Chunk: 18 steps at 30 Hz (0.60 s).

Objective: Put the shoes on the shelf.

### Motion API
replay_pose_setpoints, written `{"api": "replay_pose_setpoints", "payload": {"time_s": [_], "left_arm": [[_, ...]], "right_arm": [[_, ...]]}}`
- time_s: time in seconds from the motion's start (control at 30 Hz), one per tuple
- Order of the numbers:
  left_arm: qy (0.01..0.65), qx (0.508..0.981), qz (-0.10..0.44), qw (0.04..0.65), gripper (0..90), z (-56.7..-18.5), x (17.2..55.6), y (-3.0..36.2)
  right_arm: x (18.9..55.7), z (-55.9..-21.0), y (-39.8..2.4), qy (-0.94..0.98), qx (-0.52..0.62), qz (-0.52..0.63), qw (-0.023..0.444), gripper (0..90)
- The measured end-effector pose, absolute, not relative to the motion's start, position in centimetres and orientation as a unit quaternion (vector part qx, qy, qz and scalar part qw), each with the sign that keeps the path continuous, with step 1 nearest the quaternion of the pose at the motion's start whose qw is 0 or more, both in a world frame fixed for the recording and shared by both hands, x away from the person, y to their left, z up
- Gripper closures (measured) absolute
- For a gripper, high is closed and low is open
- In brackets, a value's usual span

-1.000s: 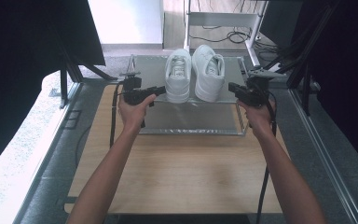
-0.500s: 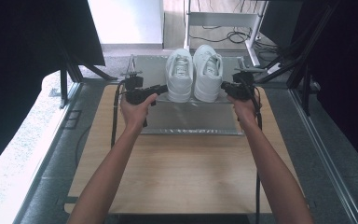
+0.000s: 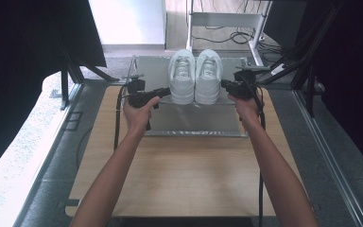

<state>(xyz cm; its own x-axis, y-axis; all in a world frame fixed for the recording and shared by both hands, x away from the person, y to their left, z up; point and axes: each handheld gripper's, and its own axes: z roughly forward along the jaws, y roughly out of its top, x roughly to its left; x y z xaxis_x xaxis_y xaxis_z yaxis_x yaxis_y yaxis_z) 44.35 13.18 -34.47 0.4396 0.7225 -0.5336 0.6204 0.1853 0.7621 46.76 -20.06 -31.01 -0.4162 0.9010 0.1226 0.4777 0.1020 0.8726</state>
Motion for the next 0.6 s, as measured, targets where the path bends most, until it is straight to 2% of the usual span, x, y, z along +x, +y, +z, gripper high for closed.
{"api": "replay_pose_setpoints", "payload": {"time_s": [0.13,0.27,0.6], "left_arm": [[0.529,0.637,0.048,0.559,61.0,-34.5,44.3,13.3],[0.521,0.640,0.047,0.563,53.6,-34.4,44.1,13.6],[0.500,0.656,0.082,0.559,49.0,-33.8,42.4,15.0]], "right_arm": [[46.7,-31.1,-20.1,0.705,0.489,0.458,0.232,88.9],[46.3,-31.2,-20.5,0.703,0.487,0.467,0.226,87.9],[43.7,-31.2,-22.3,0.707,0.459,0.489,0.225,83.1]]}}
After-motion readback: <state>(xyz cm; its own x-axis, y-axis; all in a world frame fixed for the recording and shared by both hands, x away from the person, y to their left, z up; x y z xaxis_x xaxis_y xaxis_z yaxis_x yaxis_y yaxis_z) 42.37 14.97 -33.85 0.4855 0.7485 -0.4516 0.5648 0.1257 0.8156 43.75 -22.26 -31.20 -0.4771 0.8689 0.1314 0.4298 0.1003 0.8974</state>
